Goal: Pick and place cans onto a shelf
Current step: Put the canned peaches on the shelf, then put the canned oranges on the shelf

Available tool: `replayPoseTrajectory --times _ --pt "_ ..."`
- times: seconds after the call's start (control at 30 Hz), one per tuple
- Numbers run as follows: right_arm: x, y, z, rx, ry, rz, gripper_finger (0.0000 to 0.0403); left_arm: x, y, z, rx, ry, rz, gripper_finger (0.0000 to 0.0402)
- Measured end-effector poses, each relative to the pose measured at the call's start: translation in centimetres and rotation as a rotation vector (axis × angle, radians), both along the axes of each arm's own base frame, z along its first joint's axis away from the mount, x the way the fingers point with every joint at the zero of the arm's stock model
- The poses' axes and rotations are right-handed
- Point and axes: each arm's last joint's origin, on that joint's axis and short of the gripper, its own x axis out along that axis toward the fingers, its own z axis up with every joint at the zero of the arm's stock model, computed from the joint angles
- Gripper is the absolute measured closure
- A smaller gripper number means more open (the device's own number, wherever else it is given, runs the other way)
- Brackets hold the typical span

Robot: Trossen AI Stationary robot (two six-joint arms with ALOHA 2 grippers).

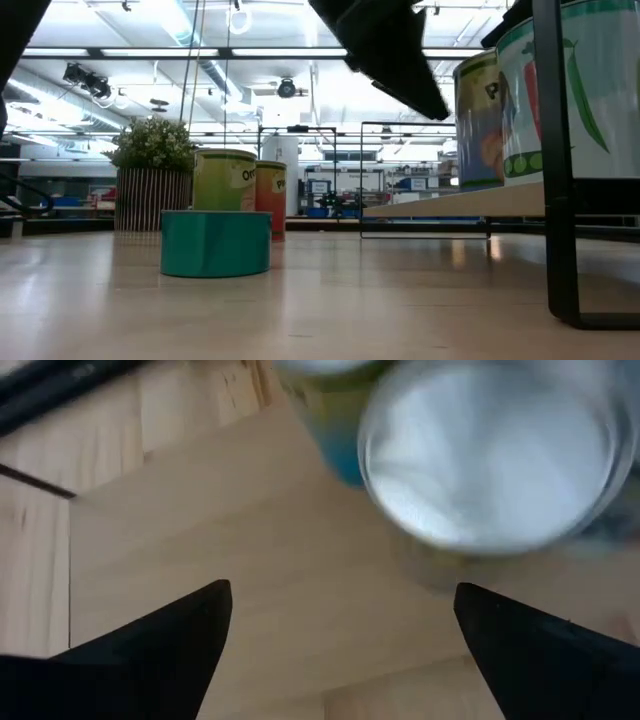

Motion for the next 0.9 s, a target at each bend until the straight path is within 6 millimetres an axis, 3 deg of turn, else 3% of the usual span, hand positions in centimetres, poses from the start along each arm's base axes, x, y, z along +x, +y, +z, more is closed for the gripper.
replayPoseTrajectory --times 0.13,0.3,0.47,0.8,0.9 --pt "-0.1 0.0 -0.1 0.009 0.008 -0.008 0.0046 -1.2 0.3 0.3 0.056 0.092 -0.003 0.0012" --pt "-0.1 0.0 -0.1 0.003 0.008 -0.006 0.0046 -2.4 1.0 1.6 0.110 0.092 0.190 0.0012" --pt "0.0 0.0 0.0 0.002 0.005 -0.004 0.0046 -4.8 1.3 2.0 0.132 0.257 0.227 0.0012" --pt "0.0 0.0 0.0 -0.010 0.001 0.003 0.0046 -9.4 0.1 5.2 0.003 0.345 0.408 0.0012" --pt "0.0 0.0 0.0 -0.010 0.002 0.004 0.0046 -10.8 -0.7 5.3 0.011 0.331 0.433 0.0012"
